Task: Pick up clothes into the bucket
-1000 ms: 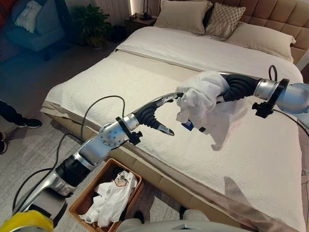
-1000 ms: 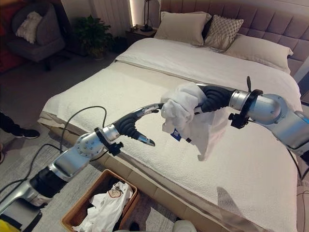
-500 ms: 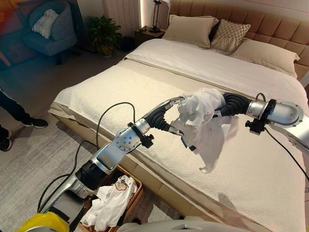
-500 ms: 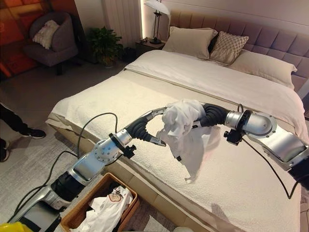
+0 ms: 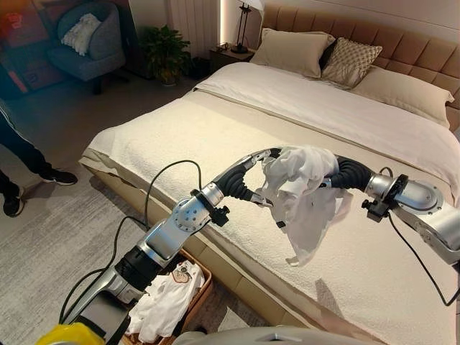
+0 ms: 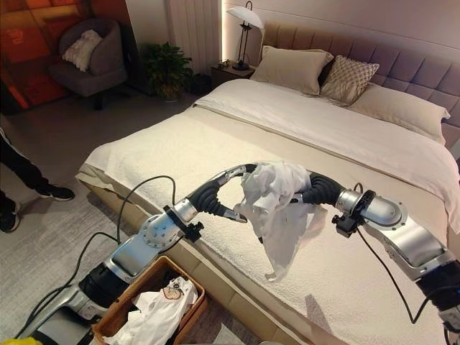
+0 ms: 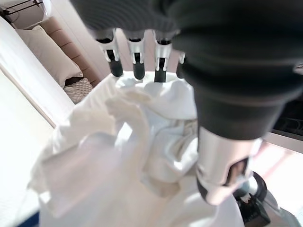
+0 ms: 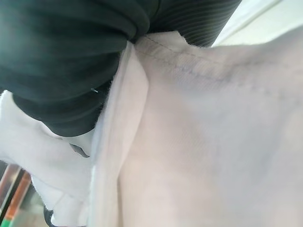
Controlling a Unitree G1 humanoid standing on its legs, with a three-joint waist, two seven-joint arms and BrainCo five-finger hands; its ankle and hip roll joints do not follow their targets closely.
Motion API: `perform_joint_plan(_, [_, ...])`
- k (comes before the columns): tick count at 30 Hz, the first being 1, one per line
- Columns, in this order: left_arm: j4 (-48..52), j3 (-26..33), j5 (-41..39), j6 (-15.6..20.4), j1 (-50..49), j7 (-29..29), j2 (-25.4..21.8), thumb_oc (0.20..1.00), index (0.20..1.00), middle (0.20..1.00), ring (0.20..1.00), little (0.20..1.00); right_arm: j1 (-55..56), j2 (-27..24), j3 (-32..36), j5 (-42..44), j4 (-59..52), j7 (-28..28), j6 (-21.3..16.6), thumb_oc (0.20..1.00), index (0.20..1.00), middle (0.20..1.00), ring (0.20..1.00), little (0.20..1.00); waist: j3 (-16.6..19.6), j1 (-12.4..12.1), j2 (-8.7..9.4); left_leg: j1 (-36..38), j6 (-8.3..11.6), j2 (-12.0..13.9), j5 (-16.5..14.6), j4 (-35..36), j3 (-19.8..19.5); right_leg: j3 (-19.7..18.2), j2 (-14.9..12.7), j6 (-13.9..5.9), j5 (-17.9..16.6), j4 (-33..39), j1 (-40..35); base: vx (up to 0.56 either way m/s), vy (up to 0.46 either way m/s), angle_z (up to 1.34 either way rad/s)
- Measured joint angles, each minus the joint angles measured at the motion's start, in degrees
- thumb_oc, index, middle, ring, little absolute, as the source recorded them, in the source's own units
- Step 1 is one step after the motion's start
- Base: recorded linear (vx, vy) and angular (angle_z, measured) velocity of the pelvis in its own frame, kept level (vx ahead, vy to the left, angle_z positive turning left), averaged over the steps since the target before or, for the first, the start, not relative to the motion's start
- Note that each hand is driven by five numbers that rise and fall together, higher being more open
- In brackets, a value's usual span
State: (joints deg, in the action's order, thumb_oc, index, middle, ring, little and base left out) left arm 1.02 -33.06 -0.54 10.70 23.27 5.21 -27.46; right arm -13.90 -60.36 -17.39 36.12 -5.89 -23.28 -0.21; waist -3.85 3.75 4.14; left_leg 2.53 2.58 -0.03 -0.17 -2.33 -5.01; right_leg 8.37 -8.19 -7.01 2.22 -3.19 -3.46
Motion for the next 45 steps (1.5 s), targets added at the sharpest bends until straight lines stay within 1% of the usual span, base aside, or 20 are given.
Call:
perform_joint_plan(1, [0.09,0.6,0.62,0.01,-0.7,0.0,0.1,1.0,1.0,1.0,1.0,1.0,1.72,0.93,2.42,0.65,0.26,0.17,0.01,0.2,0.2,0.2,0.2,0.2,0.0,0.0,0.0,0.07,0.0,0.02,0.0,0.13,0.0,0.02,0.03,-0.05,-0.03,0.39,-0.19,0.0,0.0,0.0])
perform_joint_plan(4, [0.11,1.14,1.62,-0.08,-1.7,0.01,-0.12,1.0,1.0,1.0,1.0,1.0,4.03,2.3,6.17,0.79,1.97,1.43,-0.09,0.2,0.2,0.2,0.2,0.2,-0.03,0.05,0.08,0.18,0.0,0.03,0.0,0.27,0.0,0.03,0.05,-0.06,-0.04,0.48,-0.24,0.0,0.0,0.0])
perform_joint_plan(5, [0.11,1.38,1.76,-0.08,-2.41,0.01,-0.15,1.0,1.0,1.0,1.0,1.0,5.21,3.65,8.5,0.78,4.08,2.76,-0.13,0.2,0.2,0.2,0.2,0.2,-0.03,0.03,0.14,0.28,0.0,0.0,0.0,0.36,0.01,0.03,0.04,-0.06,-0.04,0.5,-0.31,0.0,0.0,0.0])
perform_joint_plan(7, [0.11,2.25,2.03,-0.14,-3.38,0.02,-0.16,1.0,1.0,1.0,1.0,1.0,5.55,3.87,9.37,0.77,6.48,4.14,-0.13,0.2,0.2,0.2,0.2,0.2,-0.04,0.13,0.16,0.45,-0.01,-0.04,0.01,0.57,0.04,0.03,0.0,-0.07,-0.04,0.57,-0.36,0.0,0.0,0.0])
perform_joint_plan(10, [0.11,2.82,2.06,-0.15,-3.78,0.03,-0.14,1.0,1.0,1.0,1.0,1.0,8.01,3.84,10.99,0.55,7.22,4.83,-0.11,0.2,0.2,0.2,0.2,0.2,-0.1,0.07,0.27,0.86,-0.1,0.01,0.07,0.93,-0.01,0.09,0.05,-0.07,-0.04,0.75,-0.72,0.0,0.0,0.0])
perform_joint_plan(14, [0.11,3.05,2.46,-0.18,-4.44,0.43,-0.24,1.0,1.0,1.0,1.0,1.0,11.73,3.8,11.91,0.52,7.23,3.95,0.18,0.2,0.2,0.2,0.2,0.2,-0.12,0.16,0.31,0.88,-0.1,-0.04,0.07,1.03,-0.21,0.36,0.06,-0.23,-0.15,1.47,-1.21,0.0,-0.001,0.01])
perform_joint_plan(20, [0.11,3.05,4.26,-0.18,-4.44,1.16,-0.29,1.0,1.0,1.0,1.0,1.0,12.09,3.86,11.9,0.51,7.23,2.38,0.53,0.2,0.2,0.2,0.2,0.2,-0.18,0.14,0.41,0.82,-0.09,-0.06,0.08,1.09,-0.5,0.65,0.05,-0.24,-0.15,1.61,-1.31,0.0,-0.001,0.01])
perform_joint_plan(24, [0.11,3.03,4.36,-0.18,-4.42,1.44,-0.31,1.0,1.0,1.0,1.0,1.0,12.08,3.95,11.61,0.58,7.23,1.07,0.66,0.2,0.2,0.2,0.2,0.2,-0.28,0.11,0.57,0.79,-0.09,-0.08,0.08,1.1,-0.6,0.75,0.05,-0.25,-0.15,1.62,-1.34,0.0,0.0,0.0])
perform_joint_plan(28, [0.11,2.65,5.33,-0.16,-3.84,1.54,-0.55,1.0,1.0,1.0,1.0,1.0,11.82,6.02,9.53,1.84,7.49,0.0,1.79,0.2,0.2,0.2,0.2,0.2,-0.5,0.16,1.02,0.76,-0.09,-0.07,0.08,1.08,-0.89,0.84,0.11,-0.25,-0.14,1.62,-1.39,0.0,0.0,0.0])
perform_joint_plan(30, [0.12,-0.08,5.59,-0.16,-1.33,2.62,-1.81,1.0,1.0,1.0,1.0,1.0,11.57,6.86,5.09,4.68,8.34,-1.01,3.53,0.2,0.2,0.2,0.2,0.2,-0.58,0.08,1.24,0.67,-0.04,-0.14,0.11,1.04,-1.3,1.24,0.05,-0.25,-0.14,1.63,-1.52,0.0,-0.007,0.08])
perform_joint_plan(38, [0.12,-1.82,6.6,-0.18,0.19,3.87,-1.53,1.0,1.0,1.0,1.0,1.0,11.34,10.62,-0.62,10.69,7.74,-3.9,6.86,0.2,0.2,0.2,0.2,0.2,-0.61,0.04,1.27,0.73,-0.02,-0.17,0.12,1.05,-1.45,1.68,0.07,-0.25,-0.14,2.19,-2.02,0.0,-0.006,0.02])
perform_joint_plan(45, [0.11,-1.79,6.77,-0.18,0.53,3.83,-1.26,1.0,1.0,1.0,1.0,1.0,11.33,11.69,-1.8,12.82,4.43,-4.81,7.43,0.2,0.2,0.2,0.2,0.2,-0.62,0.0,1.28,0.79,-0.01,-0.22,0.12,1.05,-1.49,1.75,0.01,-0.25,-0.14,2.32,-2.19,0.0,0.0,0.0])
